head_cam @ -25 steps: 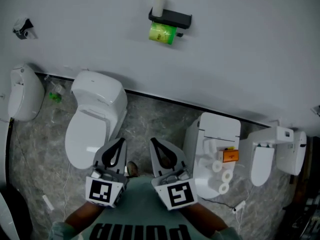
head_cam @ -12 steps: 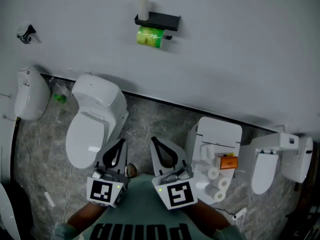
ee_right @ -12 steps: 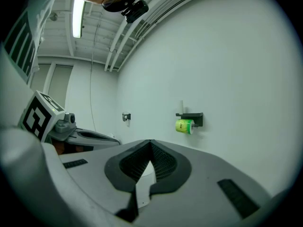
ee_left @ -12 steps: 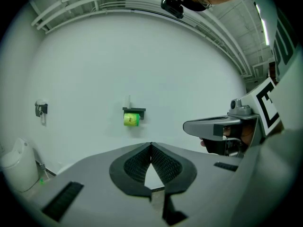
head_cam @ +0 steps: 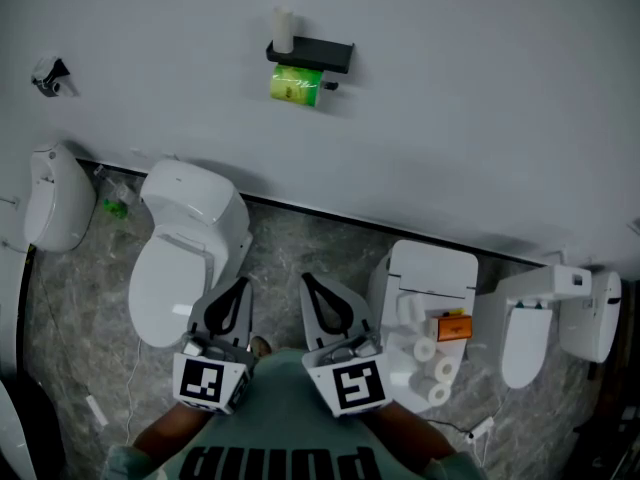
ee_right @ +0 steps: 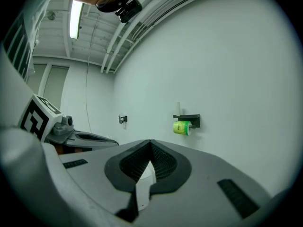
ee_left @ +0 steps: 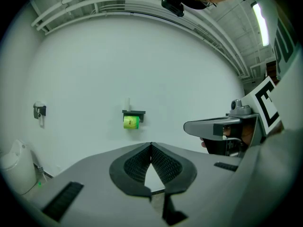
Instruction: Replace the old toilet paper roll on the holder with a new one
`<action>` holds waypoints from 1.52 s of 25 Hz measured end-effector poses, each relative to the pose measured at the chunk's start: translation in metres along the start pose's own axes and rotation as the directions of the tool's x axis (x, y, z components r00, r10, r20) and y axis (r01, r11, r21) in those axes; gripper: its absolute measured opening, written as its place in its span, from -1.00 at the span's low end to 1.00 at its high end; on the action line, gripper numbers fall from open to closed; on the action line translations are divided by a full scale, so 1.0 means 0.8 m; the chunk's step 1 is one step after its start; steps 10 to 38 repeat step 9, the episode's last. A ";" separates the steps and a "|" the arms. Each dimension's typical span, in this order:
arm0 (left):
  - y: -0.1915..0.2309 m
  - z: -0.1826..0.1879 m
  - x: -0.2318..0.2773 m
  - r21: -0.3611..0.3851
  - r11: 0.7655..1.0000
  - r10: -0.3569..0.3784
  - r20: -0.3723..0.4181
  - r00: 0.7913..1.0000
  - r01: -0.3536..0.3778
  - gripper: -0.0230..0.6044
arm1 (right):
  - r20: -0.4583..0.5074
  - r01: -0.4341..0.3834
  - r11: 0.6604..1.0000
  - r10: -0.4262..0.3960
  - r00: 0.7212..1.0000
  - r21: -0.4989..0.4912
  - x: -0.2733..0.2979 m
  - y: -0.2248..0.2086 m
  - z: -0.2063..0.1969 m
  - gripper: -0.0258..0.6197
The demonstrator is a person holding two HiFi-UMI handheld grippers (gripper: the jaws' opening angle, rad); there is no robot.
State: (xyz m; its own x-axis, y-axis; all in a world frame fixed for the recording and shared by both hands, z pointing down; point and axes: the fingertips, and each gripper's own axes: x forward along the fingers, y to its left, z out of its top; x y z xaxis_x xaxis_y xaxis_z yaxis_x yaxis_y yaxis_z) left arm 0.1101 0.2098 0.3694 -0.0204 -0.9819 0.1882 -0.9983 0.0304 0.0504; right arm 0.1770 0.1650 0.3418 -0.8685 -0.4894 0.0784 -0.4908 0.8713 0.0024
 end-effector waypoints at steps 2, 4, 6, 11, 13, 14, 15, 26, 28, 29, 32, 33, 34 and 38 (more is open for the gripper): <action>0.002 0.002 -0.003 0.008 1.000 -0.015 0.012 1.000 0.015 -0.92 | 0.000 0.006 1.000 -0.006 1.000 0.001 0.000 0.006 0.000 -0.91; 0.005 0.001 -0.006 0.010 1.000 -0.025 0.013 1.000 0.025 -0.92 | -0.002 0.010 1.000 -0.010 1.000 0.003 0.001 0.011 0.001 -0.91; 0.008 -0.003 -0.008 0.008 0.999 -0.032 0.004 0.999 0.032 -0.92 | -0.007 0.011 1.000 -0.011 1.000 0.002 0.002 0.016 0.000 -0.91; 0.012 -0.003 -0.011 0.005 0.999 -0.034 -0.001 0.999 0.034 -0.92 | -0.010 0.012 1.000 -0.012 1.000 0.000 0.005 0.022 0.000 -0.91; 0.012 -0.003 -0.011 0.005 0.999 -0.034 -0.001 0.999 0.034 -0.92 | -0.010 0.012 1.000 -0.012 1.000 0.000 0.005 0.022 0.000 -0.91; 0.012 -0.003 -0.011 0.005 0.999 -0.034 -0.001 0.999 0.034 -0.92 | -0.010 0.012 1.000 -0.012 1.000 0.000 0.005 0.022 0.000 -0.91; 0.012 -0.003 -0.011 0.005 0.999 -0.034 -0.001 0.999 0.034 -0.92 | -0.010 0.012 1.000 -0.012 1.000 0.000 0.005 0.022 0.000 -0.91; 0.012 -0.003 -0.011 0.005 0.999 -0.034 -0.001 0.999 0.034 -0.92 | -0.010 0.012 1.000 -0.012 1.000 0.000 0.005 0.022 0.000 -0.91; 0.012 -0.003 -0.011 0.005 0.999 -0.034 -0.001 0.999 0.034 -0.92 | -0.010 0.012 1.000 -0.012 1.000 0.000 0.005 0.022 0.000 -0.91; 0.012 -0.003 -0.011 0.005 0.999 -0.034 -0.001 0.999 0.034 -0.92 | -0.010 0.012 1.000 -0.012 1.000 0.000 0.005 0.022 0.000 -0.91; 0.012 -0.003 -0.011 0.005 0.999 -0.034 -0.001 0.999 0.034 -0.92 | -0.010 0.012 1.000 -0.012 1.000 0.000 0.005 0.022 0.000 -0.91; 0.012 -0.003 -0.011 0.005 0.999 -0.034 -0.001 0.999 0.034 -0.92 | -0.010 0.012 1.000 -0.012 1.000 0.000 0.005 0.022 0.000 -0.91; 0.012 -0.003 -0.011 0.005 0.999 -0.034 -0.001 0.999 0.034 -0.92 | -0.010 0.012 1.000 -0.012 1.000 0.000 0.005 0.022 0.000 -0.91; 0.012 -0.003 -0.011 0.005 0.999 -0.034 -0.001 0.999 0.034 -0.92 | -0.010 0.012 1.000 -0.012 1.000 0.000 0.005 0.022 0.000 -0.91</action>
